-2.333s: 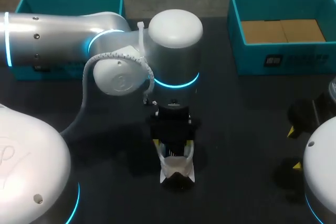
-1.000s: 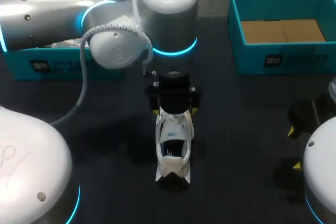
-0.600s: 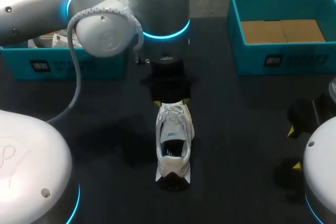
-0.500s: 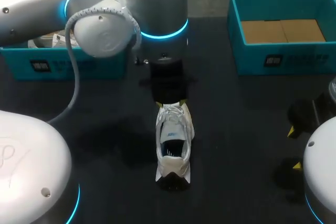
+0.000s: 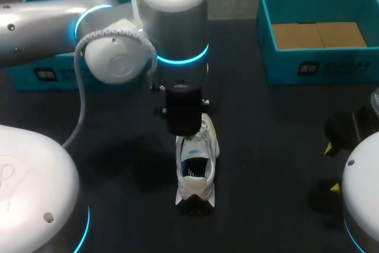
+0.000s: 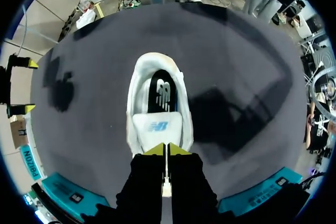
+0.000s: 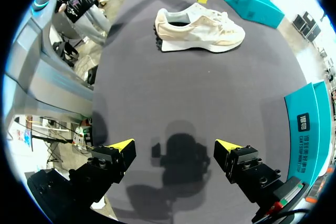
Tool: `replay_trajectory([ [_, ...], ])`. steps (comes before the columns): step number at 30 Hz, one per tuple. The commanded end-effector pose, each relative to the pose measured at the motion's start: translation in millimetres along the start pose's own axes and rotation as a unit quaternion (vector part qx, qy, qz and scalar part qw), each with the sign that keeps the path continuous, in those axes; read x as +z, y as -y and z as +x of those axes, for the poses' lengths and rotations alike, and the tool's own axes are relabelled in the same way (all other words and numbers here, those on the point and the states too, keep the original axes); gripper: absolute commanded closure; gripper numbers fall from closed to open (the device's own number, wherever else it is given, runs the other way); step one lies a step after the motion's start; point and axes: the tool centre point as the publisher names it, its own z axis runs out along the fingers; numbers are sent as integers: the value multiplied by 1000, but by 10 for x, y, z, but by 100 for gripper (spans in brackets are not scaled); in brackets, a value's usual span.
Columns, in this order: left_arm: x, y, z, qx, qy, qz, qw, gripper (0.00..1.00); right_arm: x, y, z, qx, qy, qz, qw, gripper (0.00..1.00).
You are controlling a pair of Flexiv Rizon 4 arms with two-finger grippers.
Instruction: Take the shoe out of the shoebox, open the shoe tongue, remove and reinsert the insole, then place the shoe into the shoebox
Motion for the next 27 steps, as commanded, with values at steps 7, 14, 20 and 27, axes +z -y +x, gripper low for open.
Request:
replay_trajectory([
  [7,270,-12,-50,6,-6,20,1000,85,4,5,18,0,2,1,1000,0],
  [14,107,-66,-69,9,3,7,1000,72,4,5,18,0,2,1,1000,0],
  [20,317,-5,-119,13,-8,34,999,70,4,5,18,0,2,1,1000,0],
  [27,350,42,-124,20,-8,45,999,65,4,5,18,0,2,1,1000,0],
])
